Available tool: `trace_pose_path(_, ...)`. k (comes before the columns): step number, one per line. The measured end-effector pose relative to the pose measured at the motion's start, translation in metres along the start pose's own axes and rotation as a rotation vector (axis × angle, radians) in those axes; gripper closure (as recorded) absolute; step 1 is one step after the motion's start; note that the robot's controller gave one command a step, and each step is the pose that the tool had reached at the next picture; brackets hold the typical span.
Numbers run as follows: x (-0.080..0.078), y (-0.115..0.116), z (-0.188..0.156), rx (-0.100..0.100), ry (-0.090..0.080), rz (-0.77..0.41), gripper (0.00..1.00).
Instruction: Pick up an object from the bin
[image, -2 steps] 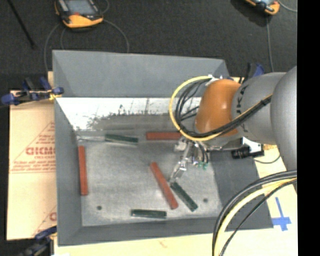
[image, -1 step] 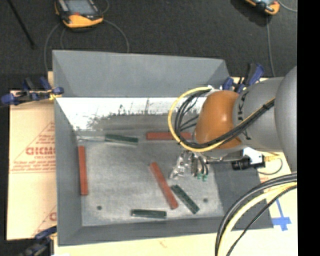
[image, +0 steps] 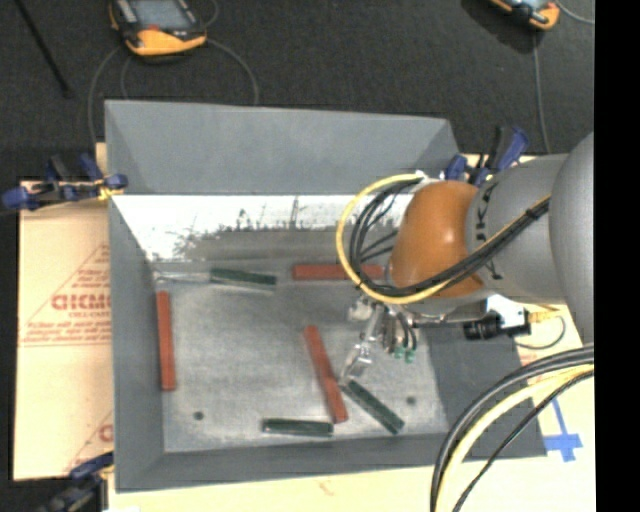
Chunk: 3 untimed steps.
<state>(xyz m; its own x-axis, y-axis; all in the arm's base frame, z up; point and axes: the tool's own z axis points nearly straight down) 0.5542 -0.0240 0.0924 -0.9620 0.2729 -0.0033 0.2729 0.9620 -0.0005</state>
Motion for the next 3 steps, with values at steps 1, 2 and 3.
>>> trace_pose_path(1,0.000,0.000,0.000,0.000,0.000,0.000,0.00)
trace_pose_path(2,-0.009,0.032,0.010,0.003,-0.002,-0.177,0.00)
trace_pose_path(3,-0.008,0.073,0.011,-0.001,-0.006,-0.369,0.00)
